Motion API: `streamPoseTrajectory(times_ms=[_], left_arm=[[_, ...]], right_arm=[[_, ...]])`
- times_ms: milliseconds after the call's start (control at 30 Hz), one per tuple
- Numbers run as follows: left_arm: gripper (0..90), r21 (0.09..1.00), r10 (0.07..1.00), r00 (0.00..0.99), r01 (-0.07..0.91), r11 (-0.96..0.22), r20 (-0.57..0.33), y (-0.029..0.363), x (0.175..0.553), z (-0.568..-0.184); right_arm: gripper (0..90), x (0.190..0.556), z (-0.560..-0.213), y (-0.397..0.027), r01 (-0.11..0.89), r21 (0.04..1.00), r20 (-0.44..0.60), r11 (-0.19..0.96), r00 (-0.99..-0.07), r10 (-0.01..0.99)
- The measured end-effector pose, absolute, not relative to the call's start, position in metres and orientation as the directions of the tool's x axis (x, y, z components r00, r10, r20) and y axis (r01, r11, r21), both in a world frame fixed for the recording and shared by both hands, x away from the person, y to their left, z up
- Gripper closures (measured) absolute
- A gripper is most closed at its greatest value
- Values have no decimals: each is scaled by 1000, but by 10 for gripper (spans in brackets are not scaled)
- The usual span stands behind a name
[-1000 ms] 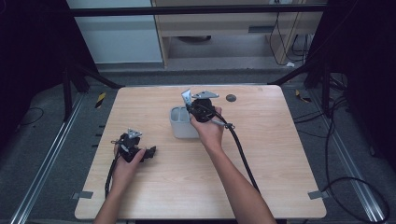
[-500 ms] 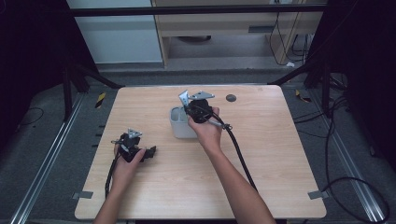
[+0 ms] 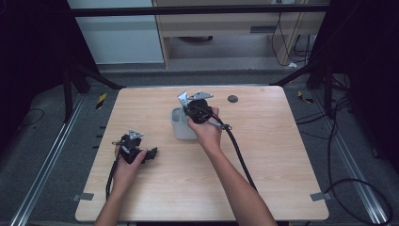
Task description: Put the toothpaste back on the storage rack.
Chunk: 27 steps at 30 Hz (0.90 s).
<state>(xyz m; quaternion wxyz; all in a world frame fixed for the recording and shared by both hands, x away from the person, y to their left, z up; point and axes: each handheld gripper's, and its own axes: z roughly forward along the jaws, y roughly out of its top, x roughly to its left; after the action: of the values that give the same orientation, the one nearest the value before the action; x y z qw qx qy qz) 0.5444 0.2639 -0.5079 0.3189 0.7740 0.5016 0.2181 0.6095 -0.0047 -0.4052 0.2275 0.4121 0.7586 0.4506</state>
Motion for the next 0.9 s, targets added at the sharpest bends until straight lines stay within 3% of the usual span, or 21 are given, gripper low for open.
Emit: streamPoseTrajectory(times_ms=[900], left_arm=[[0, 712, 915, 403, 637, -296, 19, 264, 545, -508]], right_arm=[[749, 609, -403, -3, 433, 866, 45, 249, -564, 825]])
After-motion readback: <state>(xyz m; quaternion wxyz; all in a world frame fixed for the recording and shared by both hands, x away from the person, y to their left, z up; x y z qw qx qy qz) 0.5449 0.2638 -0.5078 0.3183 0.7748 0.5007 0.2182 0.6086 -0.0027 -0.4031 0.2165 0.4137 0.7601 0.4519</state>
